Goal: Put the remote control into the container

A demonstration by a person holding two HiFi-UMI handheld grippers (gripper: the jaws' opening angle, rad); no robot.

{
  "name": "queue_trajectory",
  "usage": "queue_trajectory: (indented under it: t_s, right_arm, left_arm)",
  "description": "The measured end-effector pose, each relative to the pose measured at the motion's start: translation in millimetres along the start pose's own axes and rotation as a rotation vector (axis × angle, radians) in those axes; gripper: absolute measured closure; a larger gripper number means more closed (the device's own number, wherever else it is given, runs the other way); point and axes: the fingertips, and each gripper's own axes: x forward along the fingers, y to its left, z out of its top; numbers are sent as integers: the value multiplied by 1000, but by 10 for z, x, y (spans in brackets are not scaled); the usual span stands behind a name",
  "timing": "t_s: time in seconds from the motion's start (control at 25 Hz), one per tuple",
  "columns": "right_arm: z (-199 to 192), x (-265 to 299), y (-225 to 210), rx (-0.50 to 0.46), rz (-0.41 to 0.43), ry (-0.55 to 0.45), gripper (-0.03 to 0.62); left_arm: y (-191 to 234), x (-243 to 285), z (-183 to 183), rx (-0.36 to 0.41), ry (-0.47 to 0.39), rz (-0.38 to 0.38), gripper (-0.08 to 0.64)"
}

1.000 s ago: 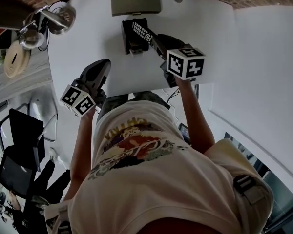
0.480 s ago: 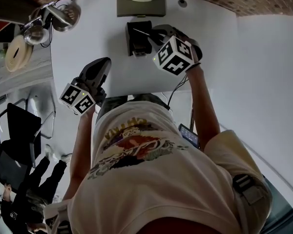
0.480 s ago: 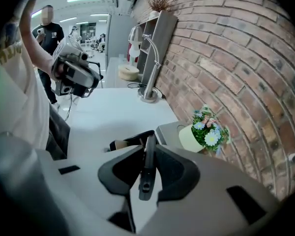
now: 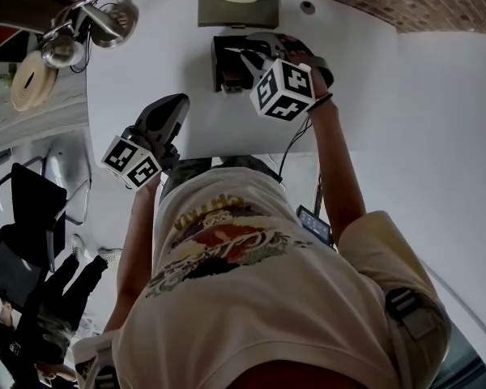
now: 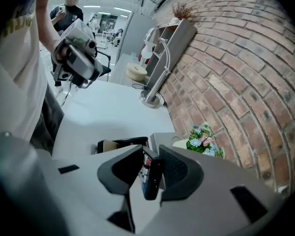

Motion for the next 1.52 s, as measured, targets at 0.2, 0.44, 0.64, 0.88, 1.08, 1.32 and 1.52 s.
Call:
queue_trajectory:
  t_s: [0.2,0.44,0.64,0.88,1.08,1.32,1.52]
  right_arm:
    - [219,-130,-72,96,-14,-139,443]
    - [312,-383,-170,189,-65,-240,445]
    - [309,-580,-34,310,-24,-324,523]
    - [183,-696,233,452,57,-369,569]
    - [37,-817,386,565,115,-471,568]
    - [-152,-870,571,609,185,-560,569]
    - [-198,-1029,693,699,205,-616,569]
  left_arm:
    - [-34,0,4,11,-4,0,555]
    - [-122,45,15,33,-9,-5,555]
    - [-167,54,33,70,0,2,555]
    - [-220,-33,-25,96,37,61,555]
    - [-324,-116,-205,95,54,138,554]
    - [-558,-242,-491,53,51,239,554]
    - [-792,-303,-727,22,31,222,555]
